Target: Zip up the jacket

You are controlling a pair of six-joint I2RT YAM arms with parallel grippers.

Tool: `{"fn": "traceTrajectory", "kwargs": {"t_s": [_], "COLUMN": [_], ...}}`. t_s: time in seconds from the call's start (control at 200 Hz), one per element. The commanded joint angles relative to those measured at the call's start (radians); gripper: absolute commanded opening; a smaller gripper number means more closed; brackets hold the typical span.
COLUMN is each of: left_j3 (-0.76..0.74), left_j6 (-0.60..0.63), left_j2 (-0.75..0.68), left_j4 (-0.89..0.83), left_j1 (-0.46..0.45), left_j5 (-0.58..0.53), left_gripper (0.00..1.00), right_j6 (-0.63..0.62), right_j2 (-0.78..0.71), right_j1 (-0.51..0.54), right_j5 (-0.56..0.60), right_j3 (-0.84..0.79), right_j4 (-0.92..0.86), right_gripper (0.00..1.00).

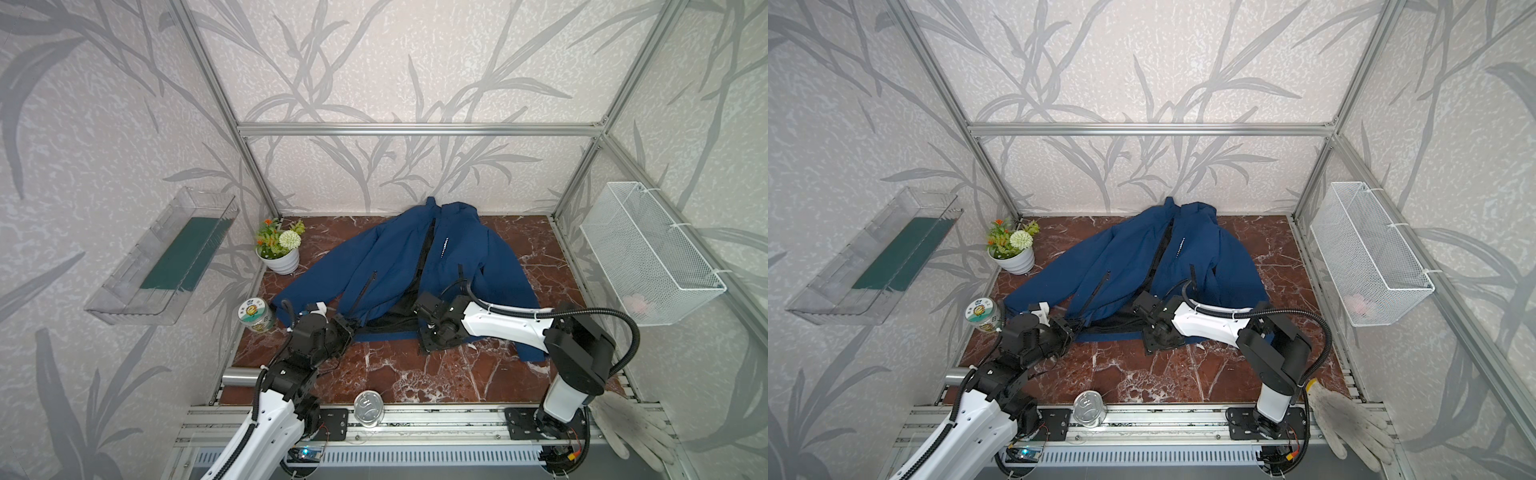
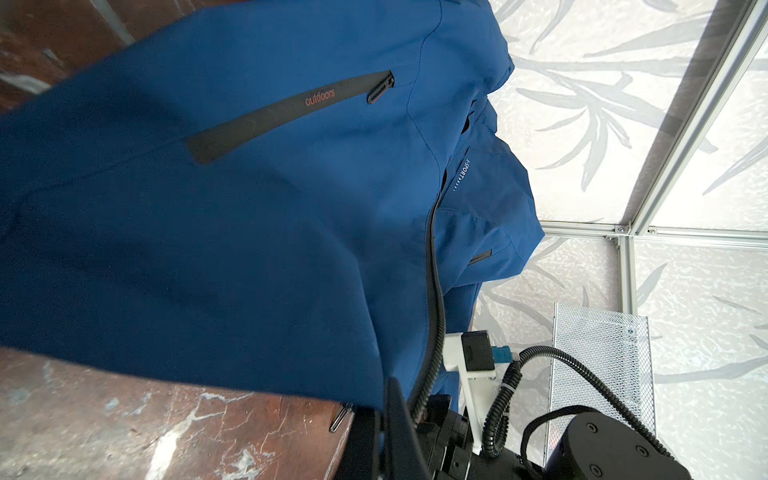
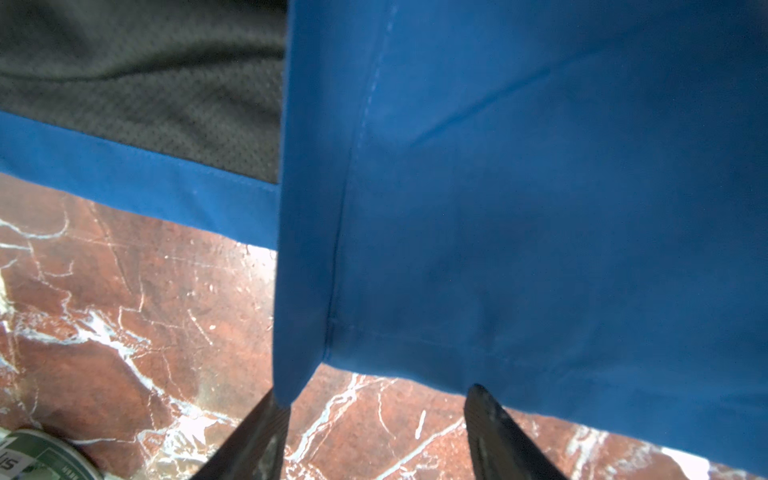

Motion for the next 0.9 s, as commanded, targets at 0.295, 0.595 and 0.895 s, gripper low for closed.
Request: {"fn": "traceTrajectory", "kwargs": {"t_s": [0.295,0.595,0.895], "left_j3": [0.004,0.005,-0.004], "left_j6": [0.006,0.008,0.006], "left_j2": [0.022,0.018,0.009], "left_j4": [0.014,0.003,-0.004], "left_j1": [0.006,0.007,0.007], "left_j5": [0.009,0.005,-0.005], "left_gripper": [0.00,0.00,0.00], "right_j6": [-0.033,-0.038,-0.082], "right_j2": [0.062,0.125,0.209], "right_j1": [-0.016,-0.017,-0.016], "right_j5": [0.010,-0.003,0.076], "right_j3": [0.017,0.028,0.099], "right_j4": [-0.024,-0.010,-0.112], "right_gripper": [0.61,0.55,0.37]}}
